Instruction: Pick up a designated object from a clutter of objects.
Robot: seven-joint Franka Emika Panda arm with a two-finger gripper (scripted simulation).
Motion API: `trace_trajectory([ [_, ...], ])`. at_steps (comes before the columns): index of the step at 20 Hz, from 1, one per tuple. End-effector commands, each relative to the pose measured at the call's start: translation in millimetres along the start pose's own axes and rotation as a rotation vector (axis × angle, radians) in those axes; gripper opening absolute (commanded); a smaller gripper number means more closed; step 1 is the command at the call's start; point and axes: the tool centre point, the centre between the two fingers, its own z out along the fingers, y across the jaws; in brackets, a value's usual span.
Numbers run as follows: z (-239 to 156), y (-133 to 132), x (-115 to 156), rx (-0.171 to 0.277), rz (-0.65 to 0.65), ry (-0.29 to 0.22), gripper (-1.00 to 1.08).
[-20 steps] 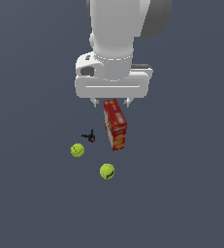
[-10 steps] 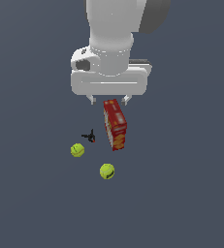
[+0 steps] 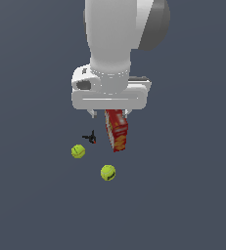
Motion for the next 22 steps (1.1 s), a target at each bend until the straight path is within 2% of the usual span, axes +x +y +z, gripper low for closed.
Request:
trace_trajectory([
  [1,14,1,10,0.003,-0.003,-0.001,1.0],
  [13,122,5,63,0.019,-0.02,-0.007,1.0],
  [22,193,7,82,0.025,-0.029,-0.01,1.0],
])
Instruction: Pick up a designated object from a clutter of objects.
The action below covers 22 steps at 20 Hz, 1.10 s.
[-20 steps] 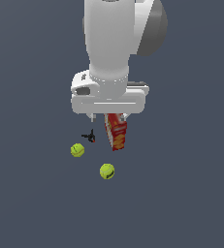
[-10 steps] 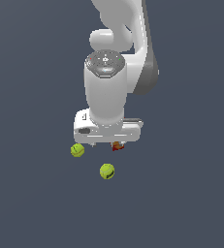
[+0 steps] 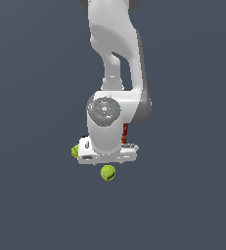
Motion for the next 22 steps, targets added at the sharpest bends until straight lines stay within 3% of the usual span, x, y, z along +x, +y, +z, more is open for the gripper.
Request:
trace_trajectory([
  [1,15,1,4,0.001,-0.002,0.001,1.0],
  [15,43,2,7,0.002,-0.004,-0.001,1.0],
  [22,77,2,6,0.002,-0.005,-0.001,1.0],
])
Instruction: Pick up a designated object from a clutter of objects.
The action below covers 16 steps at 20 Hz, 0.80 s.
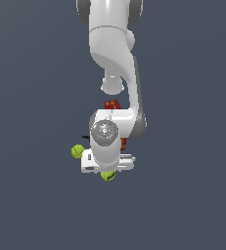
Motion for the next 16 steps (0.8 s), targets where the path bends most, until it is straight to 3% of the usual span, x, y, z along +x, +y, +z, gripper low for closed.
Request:
trace_trajectory([
  [1,11.9,0.0,-0.3,0.0,0.0,0.0,1.0],
  [7,19.4,0.1,1.1,0.0,0.0,0.001,1.0],
  [8,19.4,0.1,1.1,0.0,0.0,0.001,-1.0],
  [16,19.4,0.1,1.1,0.0,0.0,0.001,-1.0],
])
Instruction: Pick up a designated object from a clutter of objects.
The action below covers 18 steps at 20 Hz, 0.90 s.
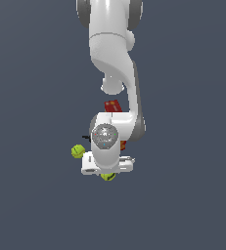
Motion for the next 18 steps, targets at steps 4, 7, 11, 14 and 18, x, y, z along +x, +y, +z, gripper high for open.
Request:
trace_trajectory([
  [4,-1,0,0,0.0,0.0,0.0,-1.0],
  [7,-5,0,-2,0.0,0.0,0.0,-1.0],
  [11,-17,0,-8,0.0,0.0,0.0,-1.0],
  [14,-30,0,-14,0.0,0.0,-0.001,-1.0],
  [18,-54,0,-24,0.0,0.0,-0.001,-1.0],
])
